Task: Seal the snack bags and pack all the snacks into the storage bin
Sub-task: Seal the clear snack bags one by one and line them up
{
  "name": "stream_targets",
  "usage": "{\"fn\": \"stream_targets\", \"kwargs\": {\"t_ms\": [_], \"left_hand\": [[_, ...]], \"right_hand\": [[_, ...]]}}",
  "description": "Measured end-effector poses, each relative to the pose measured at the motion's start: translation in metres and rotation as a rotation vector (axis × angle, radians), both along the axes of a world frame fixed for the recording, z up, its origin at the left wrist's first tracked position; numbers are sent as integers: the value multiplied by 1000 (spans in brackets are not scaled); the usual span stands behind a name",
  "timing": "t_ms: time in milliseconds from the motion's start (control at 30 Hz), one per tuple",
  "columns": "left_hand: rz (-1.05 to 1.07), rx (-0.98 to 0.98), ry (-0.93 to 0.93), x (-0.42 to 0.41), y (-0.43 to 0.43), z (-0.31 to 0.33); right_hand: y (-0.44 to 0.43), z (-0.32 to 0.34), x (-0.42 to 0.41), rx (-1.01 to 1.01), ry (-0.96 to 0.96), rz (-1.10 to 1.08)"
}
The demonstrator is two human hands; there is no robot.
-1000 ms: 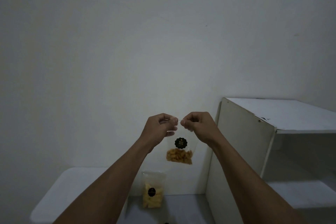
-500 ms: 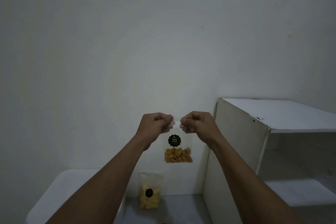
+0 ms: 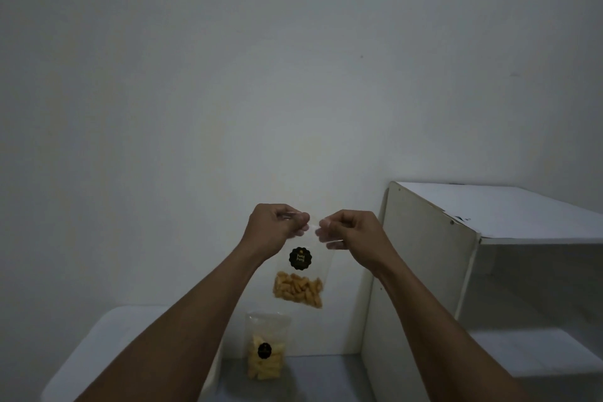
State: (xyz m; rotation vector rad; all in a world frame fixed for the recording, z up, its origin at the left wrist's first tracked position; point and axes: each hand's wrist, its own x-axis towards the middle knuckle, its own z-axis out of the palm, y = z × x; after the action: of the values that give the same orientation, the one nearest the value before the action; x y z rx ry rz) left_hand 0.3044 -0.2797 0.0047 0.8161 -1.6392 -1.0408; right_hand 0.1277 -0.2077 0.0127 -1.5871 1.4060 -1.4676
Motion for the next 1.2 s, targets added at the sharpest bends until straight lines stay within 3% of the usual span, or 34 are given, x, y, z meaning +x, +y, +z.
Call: {"fn": "stream_targets", "kwargs": {"t_ms": [100,267,400,633,967,1100,1200], "left_hand": [[28,10,-56,-4,2,-6],[456,84,-96,-13,14,-5],[172,386,102,-12,15,-2],[-6,551,272,-11,13,-3],[-142,649,347,-4,11,-5],[-124,609,304,-2,10,-2],[-127,527,170,2,11,-1]], "right_hand": [[-2,-6,3,-25,84,-103],[-6,-18,10,-92,122,-274],[-7,-27,14,-122,253,-341],[0,-34,24,-213,439,-371],[7,-34,26,-232,390,-303],[8,-32,27,-172,367,-246],[5,-26,28,-46,214,-173]]}}
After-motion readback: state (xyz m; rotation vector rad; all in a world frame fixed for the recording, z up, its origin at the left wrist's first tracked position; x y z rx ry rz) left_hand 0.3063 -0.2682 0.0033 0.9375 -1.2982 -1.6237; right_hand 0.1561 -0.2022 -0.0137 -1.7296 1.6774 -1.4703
